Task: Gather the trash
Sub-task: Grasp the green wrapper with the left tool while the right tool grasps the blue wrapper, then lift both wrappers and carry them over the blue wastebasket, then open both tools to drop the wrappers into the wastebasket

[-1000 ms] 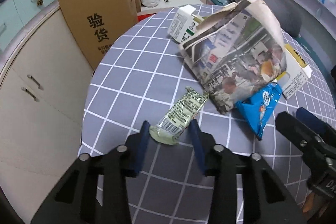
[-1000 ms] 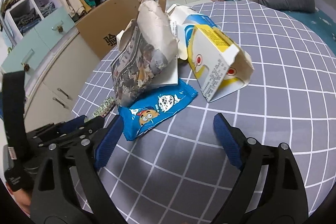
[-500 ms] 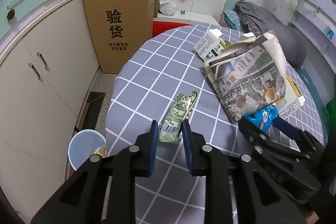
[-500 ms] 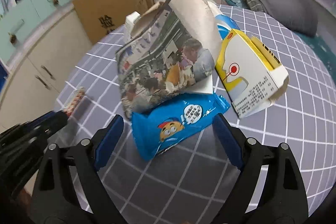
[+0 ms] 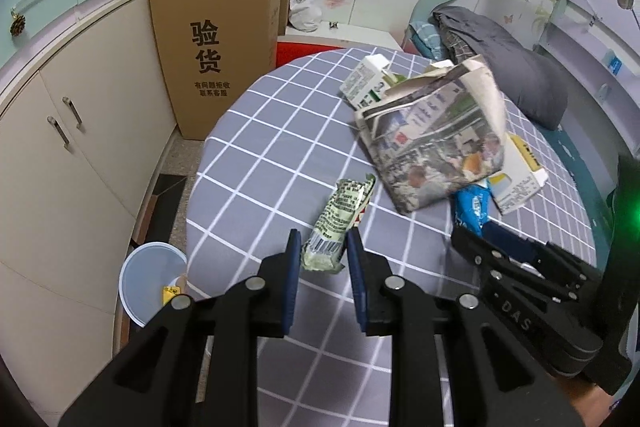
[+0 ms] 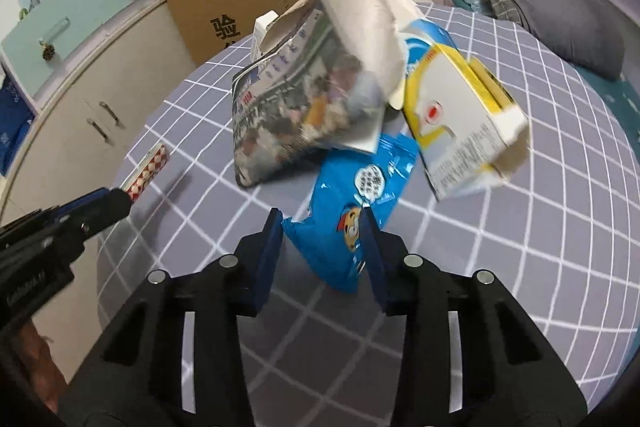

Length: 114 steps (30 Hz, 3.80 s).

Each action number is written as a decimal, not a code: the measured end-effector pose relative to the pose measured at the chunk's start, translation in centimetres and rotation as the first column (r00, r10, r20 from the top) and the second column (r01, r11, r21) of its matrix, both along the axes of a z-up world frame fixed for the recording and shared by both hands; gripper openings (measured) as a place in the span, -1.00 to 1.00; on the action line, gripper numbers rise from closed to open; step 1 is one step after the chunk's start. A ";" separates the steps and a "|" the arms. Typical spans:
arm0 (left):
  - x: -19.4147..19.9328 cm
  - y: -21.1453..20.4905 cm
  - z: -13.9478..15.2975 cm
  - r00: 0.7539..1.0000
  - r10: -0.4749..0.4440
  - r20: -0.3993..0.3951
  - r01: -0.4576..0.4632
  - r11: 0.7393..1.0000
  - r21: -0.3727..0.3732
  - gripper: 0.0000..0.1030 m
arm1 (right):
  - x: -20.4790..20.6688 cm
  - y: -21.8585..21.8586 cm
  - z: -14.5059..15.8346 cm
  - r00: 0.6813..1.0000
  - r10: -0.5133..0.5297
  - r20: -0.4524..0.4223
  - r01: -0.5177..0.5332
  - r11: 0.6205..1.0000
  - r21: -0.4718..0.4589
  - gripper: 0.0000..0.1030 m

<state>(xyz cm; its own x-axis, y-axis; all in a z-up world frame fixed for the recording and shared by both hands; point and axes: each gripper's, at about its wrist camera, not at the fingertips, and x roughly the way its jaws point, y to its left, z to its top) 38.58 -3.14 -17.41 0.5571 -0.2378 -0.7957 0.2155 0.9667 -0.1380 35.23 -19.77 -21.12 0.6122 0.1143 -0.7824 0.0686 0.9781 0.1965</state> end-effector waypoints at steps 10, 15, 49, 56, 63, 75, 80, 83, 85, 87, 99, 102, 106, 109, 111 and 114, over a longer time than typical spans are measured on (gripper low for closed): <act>-2.6 -1.3 0.6 1.000 -0.010 -0.007 0.010 1.000 -0.017 -0.56 | -3.1 -1.4 0.5 1.000 0.028 -0.003 -0.028 0.994 0.103 -0.41; -3.6 -1.3 0.8 1.000 -0.005 -0.005 0.004 1.000 -0.025 -0.56 | -4.8 -1.4 0.7 0.997 0.072 -0.003 -0.070 0.982 0.178 -0.44; -4.9 3.7 -2.0 0.992 0.093 -0.086 -0.099 0.992 -0.072 -0.56 | -3.3 5.3 0.1 0.995 0.091 -0.033 -0.093 0.995 -0.039 -0.08; -4.9 4.2 -1.8 0.994 0.076 -0.083 -0.084 0.992 -0.098 -0.56 | -3.2 6.2 0.3 0.992 0.127 0.000 -0.127 0.991 -0.041 -0.41; -5.0 6.0 -1.2 0.994 0.080 -0.070 -0.088 0.988 -0.128 -0.56 | -2.9 8.8 1.3 0.982 0.188 0.037 -0.188 0.982 -0.010 -0.47; -5.2 15.6 0.0 0.968 0.250 -0.032 -0.252 0.956 -0.152 -0.56 | -1.1 17.9 3.4 0.925 0.366 0.098 -0.373 0.926 0.058 -0.47; -5.0 21.6 -0.8 0.932 0.361 -0.046 -0.363 0.919 -0.153 -0.56 | 0.4 23.7 3.1 0.883 0.460 0.097 -0.467 0.881 0.072 -0.47; -5.1 25.3 -1.7 0.903 0.423 -0.067 -0.429 0.890 -0.155 -0.56 | 1.5 27.1 2.6 0.860 0.501 0.096 -0.508 0.858 0.078 -0.47; -5.1 27.5 -2.3 0.883 0.462 -0.077 -0.469 0.871 -0.150 -0.56 | 2.2 29.1 2.2 0.846 0.526 0.092 -0.533 0.843 0.080 -0.47; -5.1 29.9 -2.8 0.860 0.504 -0.086 -0.511 0.848 -0.139 -0.56 | 3.1 31.5 1.7 0.830 0.551 0.091 -0.558 0.825 0.091 -0.47; -4.3 36.4 -5.4 0.788 0.603 -0.123 -0.613 0.786 -0.078 -0.55 | 6.9 37.9 -1.6 0.823 0.565 0.058 -0.568 0.822 0.049 0.29; -3.8 36.1 -6.1 0.795 0.592 -0.133 -0.604 0.793 -0.077 -0.55 | 6.7 37.2 -2.0 0.831 0.554 0.047 -0.556 0.829 0.059 0.31; -3.3 35.2 -6.4 0.806 0.576 -0.135 -0.589 0.804 -0.084 -0.55 | 6.4 36.3 -2.3 0.841 0.540 0.040 -0.541 0.838 0.068 0.31; -2.7 34.7 -6.2 0.817 0.562 -0.127 -0.573 0.815 -0.082 -0.55 | 6.3 35.4 -2.1 0.852 0.522 0.041 -0.523 0.848 0.084 0.31; -2.5 34.3 -6.0 0.821 0.557 -0.122 -0.568 0.819 -0.085 -0.55 | 6.3 34.8 -1.8 0.857 0.513 0.053 -0.516 0.852 0.094 0.31; -2.0 33.9 -5.7 0.826 0.552 -0.114 -0.561 0.824 -0.078 -0.55 | 6.2 34.0 -1.4 0.869 0.490 0.070 -0.495 0.863 0.104 0.38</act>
<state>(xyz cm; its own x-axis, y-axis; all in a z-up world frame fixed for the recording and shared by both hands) 36.53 30.76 -23.11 0.5536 0.0091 -0.8327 -0.3712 0.8978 -0.2370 41.47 14.20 -22.49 0.4829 0.4963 -0.7215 -0.4266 0.8528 0.3011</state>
